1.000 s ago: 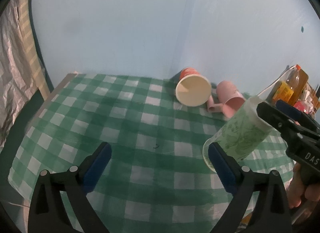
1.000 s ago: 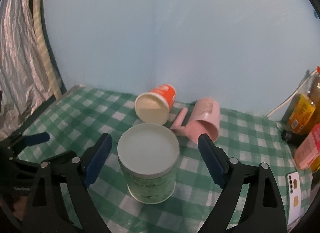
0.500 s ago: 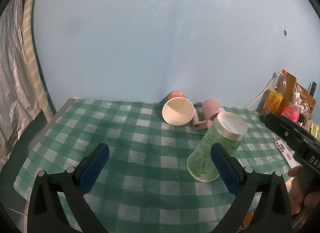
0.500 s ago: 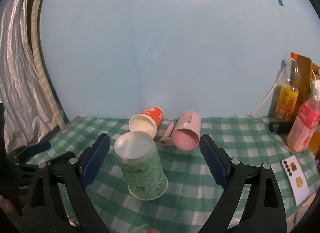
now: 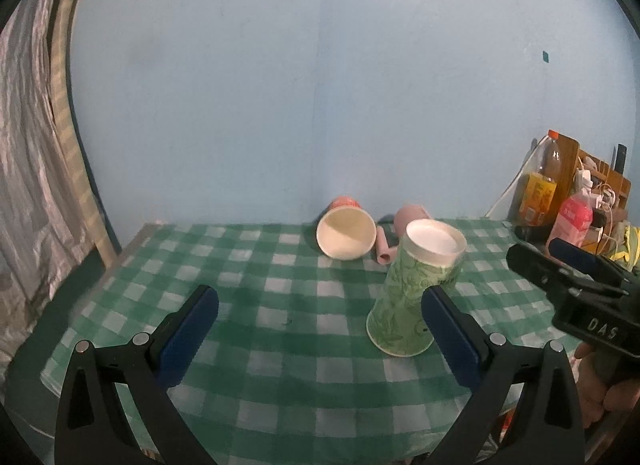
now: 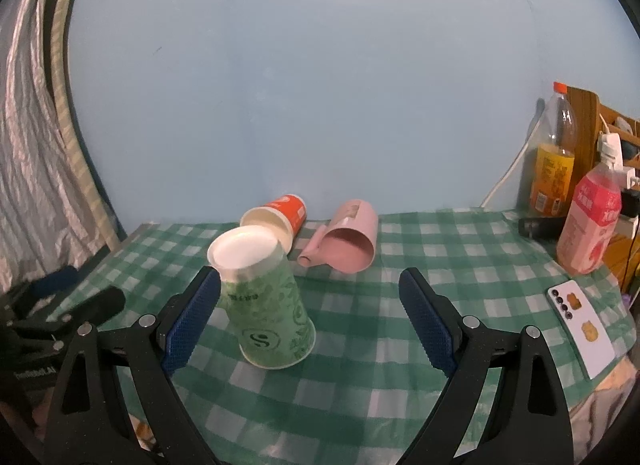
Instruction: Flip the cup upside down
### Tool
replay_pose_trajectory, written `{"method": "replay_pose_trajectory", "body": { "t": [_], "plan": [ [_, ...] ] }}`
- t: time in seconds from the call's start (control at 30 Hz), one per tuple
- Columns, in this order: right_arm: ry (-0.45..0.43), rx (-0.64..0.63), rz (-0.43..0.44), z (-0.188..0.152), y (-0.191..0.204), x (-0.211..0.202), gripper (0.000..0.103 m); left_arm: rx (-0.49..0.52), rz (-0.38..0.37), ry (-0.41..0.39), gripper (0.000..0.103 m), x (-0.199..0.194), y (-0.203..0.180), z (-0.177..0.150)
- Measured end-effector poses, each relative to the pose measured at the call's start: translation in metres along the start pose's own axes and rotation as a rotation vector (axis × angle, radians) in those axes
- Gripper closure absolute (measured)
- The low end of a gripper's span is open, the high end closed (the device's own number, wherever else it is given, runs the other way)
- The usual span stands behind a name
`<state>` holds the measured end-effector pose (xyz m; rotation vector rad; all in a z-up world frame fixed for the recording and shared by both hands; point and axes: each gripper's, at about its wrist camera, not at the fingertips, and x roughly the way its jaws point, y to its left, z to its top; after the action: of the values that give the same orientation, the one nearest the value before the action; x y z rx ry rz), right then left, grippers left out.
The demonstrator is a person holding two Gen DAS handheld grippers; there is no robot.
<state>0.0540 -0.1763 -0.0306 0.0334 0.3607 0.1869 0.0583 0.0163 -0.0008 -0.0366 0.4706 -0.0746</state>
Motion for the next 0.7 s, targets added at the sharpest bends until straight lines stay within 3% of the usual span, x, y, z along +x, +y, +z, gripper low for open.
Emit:
{"method": "replay_pose_trajectory", "body": {
  "t": [0.33,0.7],
  "plan": [
    [-0.006,-0.005,-0.026,-0.001,-0.005,-0.002,0.013,-0.067,0.005,-0.034,0.0,-0.007,0.013,0.004],
    [-0.005,-0.002,-0.026,-0.002,-0.004,-0.003,0.013,-0.036,0.015,-0.036,0.0,-0.006,0.007,0.002]
  ]
}}
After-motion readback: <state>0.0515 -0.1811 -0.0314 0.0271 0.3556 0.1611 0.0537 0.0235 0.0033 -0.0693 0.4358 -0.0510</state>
